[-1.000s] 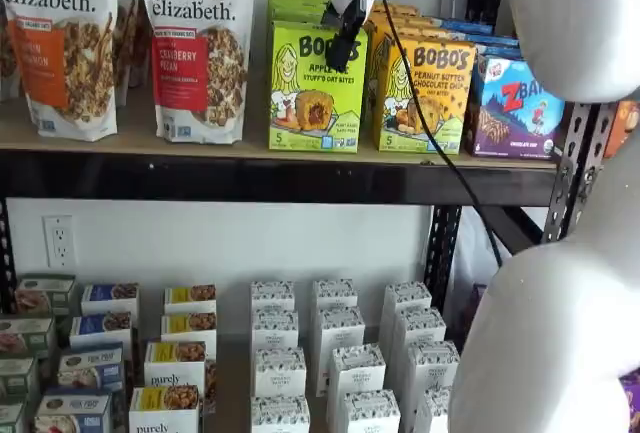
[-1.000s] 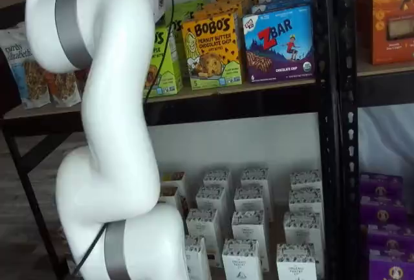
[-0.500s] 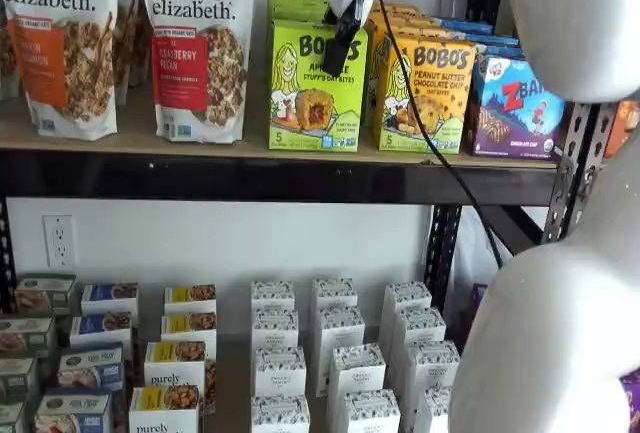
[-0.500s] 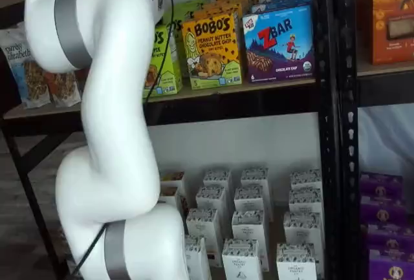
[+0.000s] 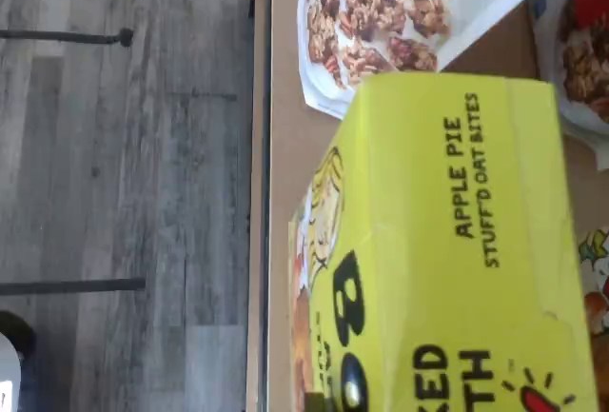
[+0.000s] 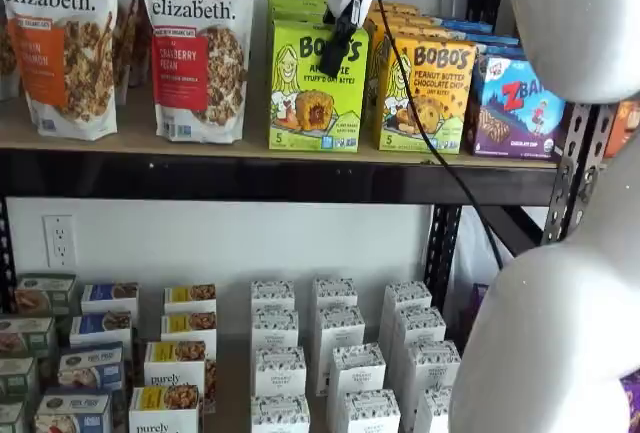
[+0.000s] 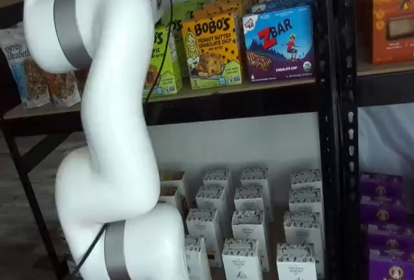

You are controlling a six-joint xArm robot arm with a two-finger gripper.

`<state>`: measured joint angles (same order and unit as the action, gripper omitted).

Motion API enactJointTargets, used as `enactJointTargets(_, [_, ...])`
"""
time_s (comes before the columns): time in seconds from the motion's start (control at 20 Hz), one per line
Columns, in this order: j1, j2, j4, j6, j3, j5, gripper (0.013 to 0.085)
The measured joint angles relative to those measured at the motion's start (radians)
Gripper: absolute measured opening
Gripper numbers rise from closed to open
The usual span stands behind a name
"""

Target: Pick the green box on the top shelf, the fourth from the left

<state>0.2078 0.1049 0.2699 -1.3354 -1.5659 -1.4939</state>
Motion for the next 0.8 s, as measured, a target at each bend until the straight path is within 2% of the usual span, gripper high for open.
enactJointTargets(0.05, [0.001, 0.001, 0.000, 0.001, 0.002, 0.002, 0.0490])
enactJointTargets(0.35, [0.003, 0.008, -0.005, 0.003, 0.008, 0.005, 0.0490])
enactJointTargets(0.4, [0.003, 0.009, -0.004, 0.003, 0.009, 0.006, 0.0450])
enactJointTargets(0.45, [0.003, 0.009, -0.004, 0.003, 0.010, 0.007, 0.0450])
enactJointTargets(0.5, [0.004, 0.010, -0.003, 0.003, 0.010, 0.006, 0.0410])
enactJointTargets(0.55, [0.004, 0.010, -0.002, 0.004, 0.010, 0.005, 0.0410])
enactJointTargets(0.7, [0.004, 0.011, 0.001, 0.005, 0.009, 0.000, 0.0330])
enactJointTargets(0.8, [0.004, 0.010, 0.002, 0.005, 0.004, -0.007, 0.0330])
